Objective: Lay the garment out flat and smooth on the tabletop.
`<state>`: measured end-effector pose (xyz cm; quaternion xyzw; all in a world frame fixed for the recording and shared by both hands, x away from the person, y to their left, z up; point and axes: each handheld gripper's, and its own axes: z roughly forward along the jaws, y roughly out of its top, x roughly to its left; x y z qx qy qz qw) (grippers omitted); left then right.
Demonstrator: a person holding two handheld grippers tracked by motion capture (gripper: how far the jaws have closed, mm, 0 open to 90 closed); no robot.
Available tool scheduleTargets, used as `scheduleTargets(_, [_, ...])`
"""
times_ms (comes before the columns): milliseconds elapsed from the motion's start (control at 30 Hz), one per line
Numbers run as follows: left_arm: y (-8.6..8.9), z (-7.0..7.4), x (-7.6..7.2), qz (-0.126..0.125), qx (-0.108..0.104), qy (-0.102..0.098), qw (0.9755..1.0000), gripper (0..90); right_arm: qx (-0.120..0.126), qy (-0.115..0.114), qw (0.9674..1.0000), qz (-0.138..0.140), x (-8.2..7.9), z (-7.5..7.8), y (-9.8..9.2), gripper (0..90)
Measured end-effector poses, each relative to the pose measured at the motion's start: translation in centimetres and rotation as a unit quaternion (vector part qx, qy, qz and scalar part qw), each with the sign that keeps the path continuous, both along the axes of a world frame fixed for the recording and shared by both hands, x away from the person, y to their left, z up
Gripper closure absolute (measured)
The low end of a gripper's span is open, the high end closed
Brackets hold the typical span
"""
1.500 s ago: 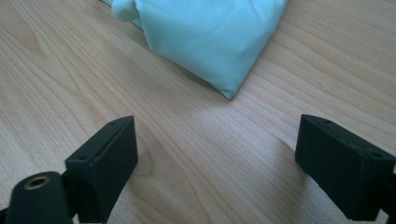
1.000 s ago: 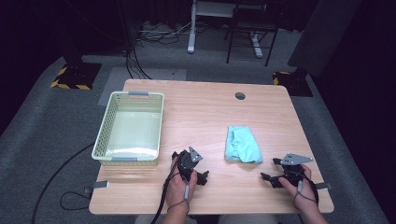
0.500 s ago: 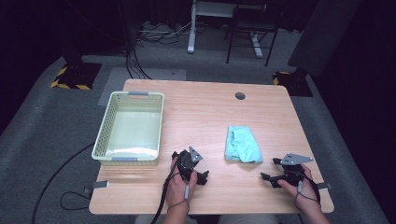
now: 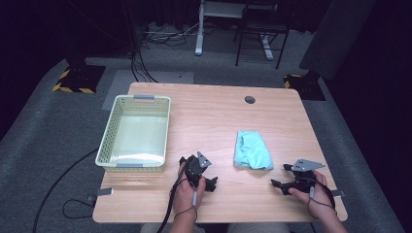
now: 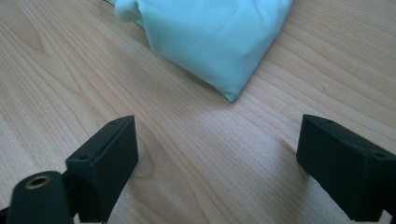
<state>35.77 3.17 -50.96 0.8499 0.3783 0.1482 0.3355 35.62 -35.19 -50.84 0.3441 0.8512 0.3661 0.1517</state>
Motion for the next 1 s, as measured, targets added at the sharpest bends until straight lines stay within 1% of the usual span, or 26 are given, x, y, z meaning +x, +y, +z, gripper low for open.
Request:
scheduleTargets(33, [0.0,0.0,0.0,0.0,0.0,0.0,1.0,0.0,0.0,0.0,1.0,-0.003,0.0,0.0,0.0,12.7])
scheduleTargets(133, [0.0,0.0,0.0,0.0,0.0,0.0,1.0,0.0,0.002,0.002,0.9997,-0.025,-0.2,0.0,0.4,13.3])
scheduleTargets(200, [0.0,0.0,0.0,0.0,0.0,0.0,1.0,0.0,-0.002,0.006,0.9997,-0.022,-0.1,0.2,0.6,15.8])
scheduleTargets(267, [0.0,0.0,0.0,0.0,0.0,0.0,1.0,0.0,-0.007,0.019,0.9996,-0.021,0.0,0.5,0.7,16.6])
scheduleTargets(367, [0.0,0.0,0.0,0.0,0.0,0.0,1.0,0.1,-0.003,0.031,0.9994,-0.017,0.1,1.0,0.8,17.4])
scheduleTargets(433, [0.0,0.0,0.0,0.0,0.0,0.0,1.0,0.0,-0.004,0.033,0.9993,-0.019,0.2,1.4,0.8,17.3])
scheduleTargets(500, [0.0,0.0,0.0,0.0,0.0,0.0,1.0,0.0,-0.006,0.03,0.9993,-0.02,0.2,1.9,0.8,17.2])
scheduleTargets(533, [0.0,0.0,0.0,0.0,0.0,0.0,1.0,0.0,-0.006,0.03,0.9993,-0.02,0.2,1.9,0.8,17.2])
scheduleTargets(633, [0.0,0.0,0.0,0.001,0.0,0.0,1.0,0.1,-0.005,0.024,0.9995,-0.019,0.4,2.9,0.8,17.3])
scheduleTargets(767, [0.0,0.0,0.1,0.0,0.0,-0.001,1.0,0.1,-0.005,0.022,0.9996,-0.019,0.8,3.9,0.9,17.3])
scheduleTargets(1000, [0.0,0.0,0.1,0.0,0.0,-0.001,1.0,0.0,0.0,0.009,0.9997,-0.021,1.3,5.6,0.7,17.1])
